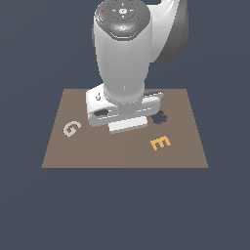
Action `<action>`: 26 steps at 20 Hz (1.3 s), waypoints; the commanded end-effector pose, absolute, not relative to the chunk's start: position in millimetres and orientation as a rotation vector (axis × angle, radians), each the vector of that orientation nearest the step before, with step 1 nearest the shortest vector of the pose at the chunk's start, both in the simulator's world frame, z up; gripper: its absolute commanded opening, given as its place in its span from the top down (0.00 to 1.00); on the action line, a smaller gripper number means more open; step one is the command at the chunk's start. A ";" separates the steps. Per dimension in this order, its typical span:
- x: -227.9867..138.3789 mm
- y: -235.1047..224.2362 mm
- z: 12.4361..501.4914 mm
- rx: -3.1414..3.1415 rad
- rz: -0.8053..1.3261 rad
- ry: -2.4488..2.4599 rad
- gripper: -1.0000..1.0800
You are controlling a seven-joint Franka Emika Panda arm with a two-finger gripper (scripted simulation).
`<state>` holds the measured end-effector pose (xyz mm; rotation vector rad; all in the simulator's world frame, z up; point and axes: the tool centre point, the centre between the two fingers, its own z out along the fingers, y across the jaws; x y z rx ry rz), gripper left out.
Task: Insert a designated object into the corresponding slot on a board.
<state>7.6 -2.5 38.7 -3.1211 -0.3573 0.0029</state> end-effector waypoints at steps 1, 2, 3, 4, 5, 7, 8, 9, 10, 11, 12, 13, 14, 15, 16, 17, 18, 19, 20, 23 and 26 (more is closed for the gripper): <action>-1.1 5.4 39.6 -3.117 0.002 -0.395 1.00; -3.8 7.9 39.8 -3.115 0.002 -0.407 1.00; -6.3 10.2 40.0 -3.114 0.002 -0.417 1.00; -8.4 12.1 40.1 -3.113 0.002 -0.426 1.00; -10.2 13.7 40.3 -3.112 0.002 -0.433 1.00; -12.7 15.9 40.4 -3.110 0.002 -0.444 1.00; -13.5 16.6 40.5 -3.110 0.002 -0.447 1.00; -14.0 17.0 40.5 -3.110 0.002 -0.449 1.00; -14.1 16.9 40.5 -3.110 0.002 -0.449 1.00; -13.4 16.8 40.2 -3.110 0.003 -0.447 1.00; -13.4 16.8 39.8 -3.110 0.003 -0.447 1.00; -13.5 16.7 38.6 -3.110 0.003 -0.447 1.00; -13.6 16.9 36.6 -3.110 0.003 -0.448 1.00; -13.8 17.1 34.1 -3.110 0.003 -0.449 1.00; -14.0 16.9 32.1 -3.110 0.003 -0.449 1.00; -14.1 16.8 30.8 -3.110 0.003 -0.449 1.00; -14.1 17.2 30.6 -3.110 0.002 -0.450 1.00; -14.1 17.2 30.6 -3.110 0.002 -0.450 0.04; -14.1 17.2 30.6 -3.110 0.002 -0.450 0.04; -14.1 17.2 30.6 -3.110 0.002 -0.450 0.04; -14.1 17.2 30.6 -3.110 0.002 -0.450 0.04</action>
